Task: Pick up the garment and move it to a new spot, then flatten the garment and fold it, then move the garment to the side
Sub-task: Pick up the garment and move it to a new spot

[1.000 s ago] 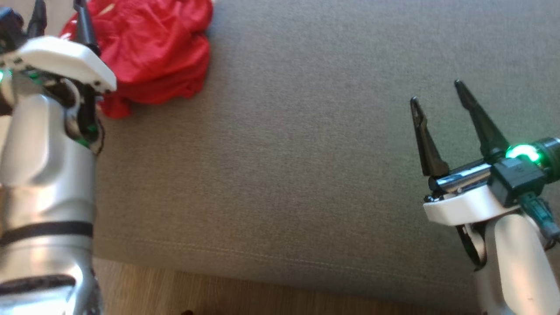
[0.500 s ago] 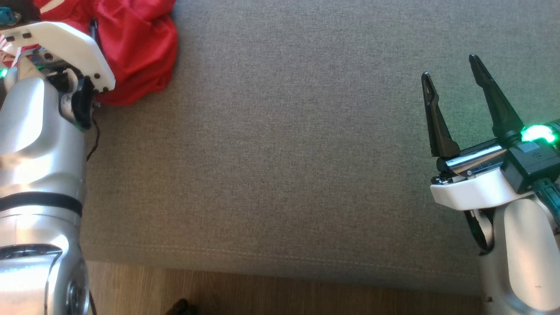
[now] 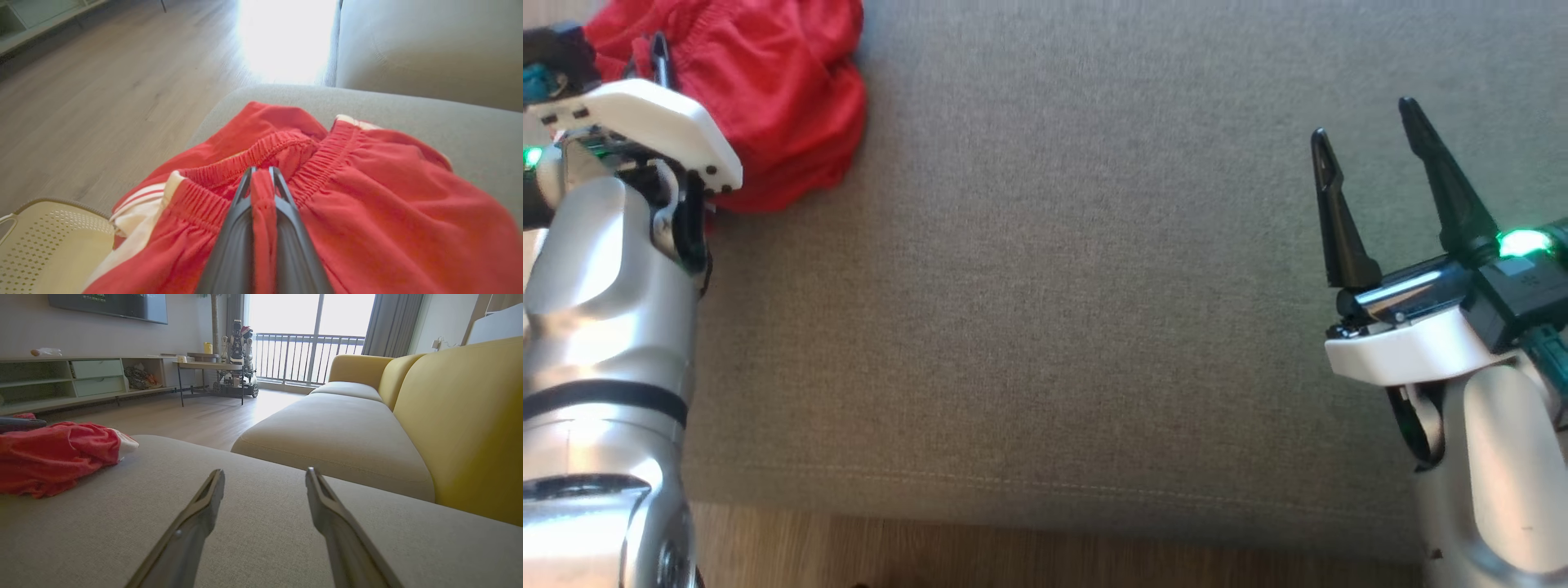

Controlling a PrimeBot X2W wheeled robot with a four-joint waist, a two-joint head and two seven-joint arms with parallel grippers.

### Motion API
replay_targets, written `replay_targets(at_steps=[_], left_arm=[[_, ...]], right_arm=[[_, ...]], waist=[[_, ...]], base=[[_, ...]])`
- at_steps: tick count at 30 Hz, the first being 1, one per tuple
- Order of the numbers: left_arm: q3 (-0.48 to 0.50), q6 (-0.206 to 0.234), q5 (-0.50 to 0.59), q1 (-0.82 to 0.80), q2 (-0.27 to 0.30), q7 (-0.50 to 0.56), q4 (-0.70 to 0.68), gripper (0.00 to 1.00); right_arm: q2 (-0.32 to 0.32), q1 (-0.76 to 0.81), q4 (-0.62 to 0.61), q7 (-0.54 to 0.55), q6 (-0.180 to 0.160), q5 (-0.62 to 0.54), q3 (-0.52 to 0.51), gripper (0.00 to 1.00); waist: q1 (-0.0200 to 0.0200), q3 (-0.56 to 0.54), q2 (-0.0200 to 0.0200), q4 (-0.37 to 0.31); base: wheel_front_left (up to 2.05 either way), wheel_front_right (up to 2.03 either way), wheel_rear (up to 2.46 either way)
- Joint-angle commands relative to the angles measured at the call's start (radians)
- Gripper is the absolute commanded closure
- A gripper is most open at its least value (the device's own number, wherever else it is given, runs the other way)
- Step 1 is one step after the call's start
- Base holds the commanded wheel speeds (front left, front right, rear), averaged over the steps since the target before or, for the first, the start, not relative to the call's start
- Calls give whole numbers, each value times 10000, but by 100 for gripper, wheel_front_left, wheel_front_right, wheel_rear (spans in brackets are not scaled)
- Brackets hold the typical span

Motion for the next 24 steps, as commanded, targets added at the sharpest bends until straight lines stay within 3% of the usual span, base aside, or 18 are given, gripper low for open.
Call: replay_targets(at_steps=[1, 4, 12, 24], left_arm=[[134, -23, -21, -126, 501, -149, -364, 100], [12, -476, -59, -35, 612, -669, -807, 100], [130, -956, -684, 46, 618, -898, -2646, 100], [-309, -1178, -1989, 792, 363, 434, -6519, 100]], right_arm=[[26, 112, -292, -63, -2, 73, 279, 0], [26, 330, -194, -63, -2, 283, 373, 0], [27, 808, -58, -63, -2, 726, 376, 0], [27, 910, -569, -63, -2, 1578, 422, 0]], waist=[[0, -297, 0, -52], [0, -932, 0, -204], [0, -2013, 0, -651], [0, -2784, 0, -2228]], base=[[0, 0, 0], [0, 0, 0], [0, 0, 0], [0, 0, 0]])
